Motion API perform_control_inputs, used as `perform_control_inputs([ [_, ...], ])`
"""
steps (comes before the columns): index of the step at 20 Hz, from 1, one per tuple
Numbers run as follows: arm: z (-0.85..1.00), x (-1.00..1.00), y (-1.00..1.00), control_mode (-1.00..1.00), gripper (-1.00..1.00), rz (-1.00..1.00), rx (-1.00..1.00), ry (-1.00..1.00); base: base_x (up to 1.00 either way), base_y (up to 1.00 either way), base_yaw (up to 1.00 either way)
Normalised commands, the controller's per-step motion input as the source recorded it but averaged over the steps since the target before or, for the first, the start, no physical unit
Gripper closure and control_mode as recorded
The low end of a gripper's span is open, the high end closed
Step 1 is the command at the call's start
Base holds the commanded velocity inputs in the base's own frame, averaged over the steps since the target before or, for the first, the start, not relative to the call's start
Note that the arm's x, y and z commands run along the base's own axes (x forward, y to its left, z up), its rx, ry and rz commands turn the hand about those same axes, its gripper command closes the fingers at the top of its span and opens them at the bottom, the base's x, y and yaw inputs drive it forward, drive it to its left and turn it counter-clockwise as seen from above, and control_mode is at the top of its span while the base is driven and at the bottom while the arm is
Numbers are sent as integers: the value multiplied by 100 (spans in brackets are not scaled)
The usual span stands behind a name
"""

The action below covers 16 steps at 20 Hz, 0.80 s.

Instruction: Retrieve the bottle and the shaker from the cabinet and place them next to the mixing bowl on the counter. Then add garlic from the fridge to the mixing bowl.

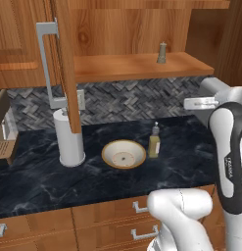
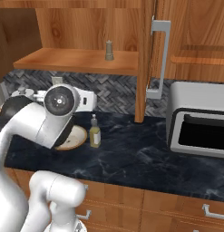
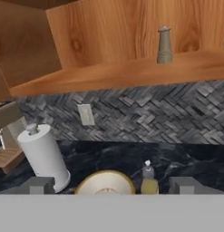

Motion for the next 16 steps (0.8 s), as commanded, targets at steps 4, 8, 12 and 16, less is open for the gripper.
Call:
perform_control_inputs([
  [4, 92, 0, 2, -100, -100, -21, -10, 0, 0, 0, 0],
  [8, 79, 5, 0, -100, -100, -25, -13, 0, 0, 0, 0],
  [12, -13, 40, 7, -100, -100, -16, -8, -1, 0, 0, 0],
  [16, -1, 88, 0, -100, -100, -12, -5, 0, 0, 0, 0],
])
